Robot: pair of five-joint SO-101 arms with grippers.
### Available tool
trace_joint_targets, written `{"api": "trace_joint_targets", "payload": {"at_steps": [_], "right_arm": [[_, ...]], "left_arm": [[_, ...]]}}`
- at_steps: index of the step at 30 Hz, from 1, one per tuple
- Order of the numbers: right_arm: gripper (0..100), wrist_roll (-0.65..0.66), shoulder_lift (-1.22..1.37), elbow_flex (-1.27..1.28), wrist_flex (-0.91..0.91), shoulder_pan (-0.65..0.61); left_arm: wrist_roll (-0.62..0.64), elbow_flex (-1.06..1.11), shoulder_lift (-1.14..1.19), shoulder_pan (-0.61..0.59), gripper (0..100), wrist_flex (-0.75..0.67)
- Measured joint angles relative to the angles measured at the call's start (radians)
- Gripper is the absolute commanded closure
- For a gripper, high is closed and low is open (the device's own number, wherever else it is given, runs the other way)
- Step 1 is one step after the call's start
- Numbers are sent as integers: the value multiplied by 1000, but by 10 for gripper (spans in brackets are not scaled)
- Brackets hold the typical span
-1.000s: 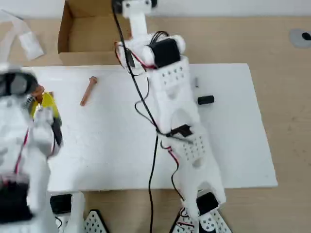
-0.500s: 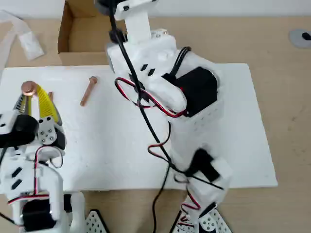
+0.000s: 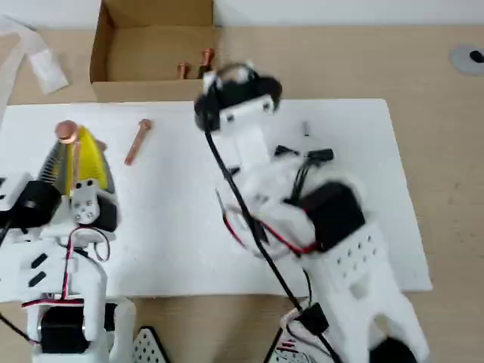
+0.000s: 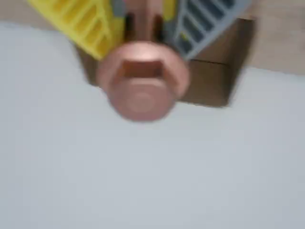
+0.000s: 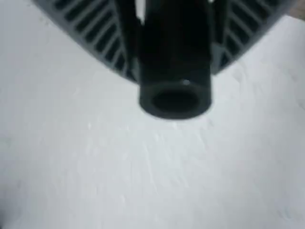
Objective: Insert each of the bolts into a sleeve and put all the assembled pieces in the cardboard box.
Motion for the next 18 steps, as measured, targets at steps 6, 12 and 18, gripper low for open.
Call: {"api": "trace_joint_targets", "payload": {"at_steps": [6,12,18], "right_arm": [[989,25,-239,528,-318,-101],[989,160,-471,930,-752,-218],[989,278,-652,1169,-1149,-226]], "left_arm": [[0,0,0,89,994,0],[2,0,0,141,994,0],[8,-2,0,146,994,0]]}}
